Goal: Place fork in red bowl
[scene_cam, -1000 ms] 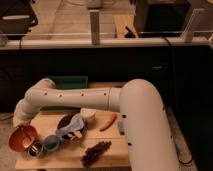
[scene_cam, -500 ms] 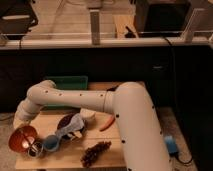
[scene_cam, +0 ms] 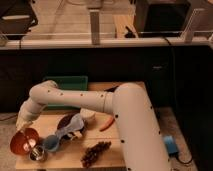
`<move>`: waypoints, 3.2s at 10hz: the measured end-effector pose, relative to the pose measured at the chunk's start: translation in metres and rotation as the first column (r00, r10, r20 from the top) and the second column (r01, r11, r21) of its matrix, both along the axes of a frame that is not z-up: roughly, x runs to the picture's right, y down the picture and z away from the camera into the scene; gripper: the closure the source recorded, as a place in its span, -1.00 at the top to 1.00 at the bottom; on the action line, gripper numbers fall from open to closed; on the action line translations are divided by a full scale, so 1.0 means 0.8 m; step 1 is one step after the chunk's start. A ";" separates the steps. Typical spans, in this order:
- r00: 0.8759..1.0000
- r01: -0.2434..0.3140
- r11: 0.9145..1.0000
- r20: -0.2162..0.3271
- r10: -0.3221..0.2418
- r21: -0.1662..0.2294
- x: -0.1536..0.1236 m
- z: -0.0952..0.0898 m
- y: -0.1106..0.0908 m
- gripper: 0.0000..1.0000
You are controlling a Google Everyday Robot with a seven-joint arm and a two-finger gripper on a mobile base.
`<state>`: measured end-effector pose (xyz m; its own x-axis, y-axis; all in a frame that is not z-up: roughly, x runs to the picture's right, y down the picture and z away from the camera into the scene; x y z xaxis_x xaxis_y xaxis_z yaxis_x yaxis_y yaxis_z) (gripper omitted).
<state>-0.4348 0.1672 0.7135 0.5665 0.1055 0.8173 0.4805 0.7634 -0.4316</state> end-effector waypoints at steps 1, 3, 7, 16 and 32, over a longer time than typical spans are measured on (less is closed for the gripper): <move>1.000 -0.002 1.000 -0.004 0.002 0.009 0.002 -0.001 -0.002 0.60; 1.000 -0.006 1.000 -0.010 0.007 0.025 0.006 -0.004 -0.006 0.60; 1.000 0.012 0.997 -0.016 -0.010 0.081 0.014 -0.010 -0.016 0.60; 0.999 0.042 0.990 -0.008 -0.042 0.136 0.014 -0.018 -0.021 0.60; 0.999 0.042 0.990 -0.008 -0.041 0.133 0.014 -0.018 -0.019 0.60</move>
<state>-0.4235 0.1517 0.6994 0.5724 -0.0275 0.8195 0.5110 0.7936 -0.3303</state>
